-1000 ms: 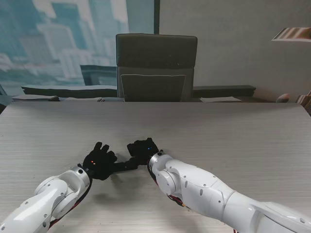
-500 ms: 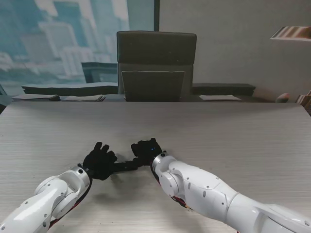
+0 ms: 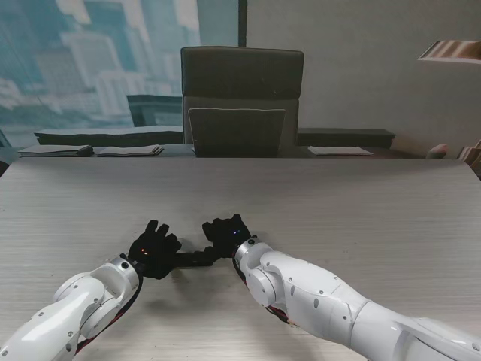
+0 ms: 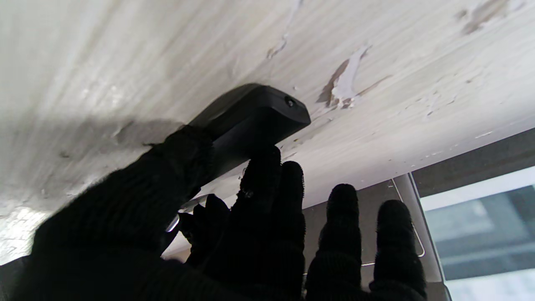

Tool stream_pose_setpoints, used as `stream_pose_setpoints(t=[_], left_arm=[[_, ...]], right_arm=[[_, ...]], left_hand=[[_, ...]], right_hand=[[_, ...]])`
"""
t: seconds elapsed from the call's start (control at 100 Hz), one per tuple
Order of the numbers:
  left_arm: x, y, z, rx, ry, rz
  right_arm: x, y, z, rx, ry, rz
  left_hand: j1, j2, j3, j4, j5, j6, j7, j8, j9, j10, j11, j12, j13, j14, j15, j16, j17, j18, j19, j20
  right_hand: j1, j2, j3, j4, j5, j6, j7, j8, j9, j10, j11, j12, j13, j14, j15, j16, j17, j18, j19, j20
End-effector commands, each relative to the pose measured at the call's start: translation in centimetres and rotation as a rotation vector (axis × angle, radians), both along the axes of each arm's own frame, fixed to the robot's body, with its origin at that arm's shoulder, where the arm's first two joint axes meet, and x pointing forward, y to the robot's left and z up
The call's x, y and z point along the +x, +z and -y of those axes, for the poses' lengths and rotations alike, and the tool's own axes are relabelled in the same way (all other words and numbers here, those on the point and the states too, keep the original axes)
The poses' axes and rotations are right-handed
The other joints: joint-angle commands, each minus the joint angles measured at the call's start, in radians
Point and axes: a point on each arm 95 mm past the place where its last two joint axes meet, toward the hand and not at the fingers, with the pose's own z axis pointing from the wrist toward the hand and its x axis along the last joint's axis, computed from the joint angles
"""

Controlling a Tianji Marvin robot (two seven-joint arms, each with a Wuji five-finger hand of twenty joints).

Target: Install the batteries into the remote control and close the cover

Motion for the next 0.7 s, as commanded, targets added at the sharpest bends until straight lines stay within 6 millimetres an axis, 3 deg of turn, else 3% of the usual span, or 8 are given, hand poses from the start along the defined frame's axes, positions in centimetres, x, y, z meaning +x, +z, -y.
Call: stream_pose_setpoints(t=[0.0, 0.34, 0.52, 0.69], left_arm=[[-1.4, -2.69, -0.66, 0.041, 0.015, -0.087], [-1.4, -2.69, -0.66, 0.042, 0.015, -0.087], [-1.37, -2.69, -0.65, 0.041, 0.015, -0.089], [-1.38, -2.7, -0.68, 0.04, 0.017, -0.088]], right_arm=[[-1.7, -2.71, 0.88, -0.043, -0.002, -0.068], [-1.67, -2.28, 1.14, -0.022, 0.0, -0.042], [-1.54, -2.45, 1.12, -0.032, -0.007, -0.045], [-1.67, -3.02, 1.15, -0.061, -0.004, -0.056]], left_hand=[[0.134, -0.024, -0.035, 0.033, 0.078, -0.302, 0.197, 0.07, -0.016, -0.013, 0.016, 0.011, 0.011, -0.015, 0.017, -0.003, -0.006, 0.006, 0.018, 0.009], [0.134, -0.025, -0.034, 0.034, 0.078, -0.302, 0.197, 0.07, -0.016, -0.015, 0.016, 0.011, 0.011, -0.015, 0.017, -0.003, -0.006, 0.006, 0.017, 0.009], [0.133, -0.024, -0.034, 0.033, 0.078, -0.303, 0.198, 0.07, -0.016, -0.015, 0.016, 0.011, 0.01, -0.016, 0.017, -0.003, -0.005, 0.005, 0.018, 0.009], [0.133, -0.025, -0.034, 0.033, 0.077, -0.302, 0.197, 0.07, -0.016, -0.014, 0.016, 0.011, 0.009, -0.015, 0.016, -0.003, -0.006, 0.006, 0.018, 0.009]], right_hand=[[-0.073, -0.102, -0.147, -0.024, -0.028, 0.02, -0.026, 0.0, -0.026, 0.02, 0.009, 0.007, -0.006, -0.001, -0.096, -0.06, -0.017, -0.02, 0.032, 0.011], [-0.128, -0.044, -0.248, -0.024, -0.096, 0.041, -0.073, -0.02, -0.111, 0.022, -0.021, -0.005, -0.066, -0.002, -0.137, -0.067, -0.049, -0.024, 0.013, 0.006], [-0.094, -0.054, -0.233, -0.016, -0.098, 0.045, -0.071, -0.021, -0.115, 0.024, -0.019, -0.005, -0.066, -0.002, -0.141, -0.067, -0.049, -0.023, 0.011, 0.005], [-0.066, -0.109, -0.19, -0.014, -0.101, 0.05, -0.066, -0.02, -0.12, 0.029, -0.016, -0.005, -0.067, -0.001, -0.139, -0.064, -0.05, -0.022, 0.014, 0.005]])
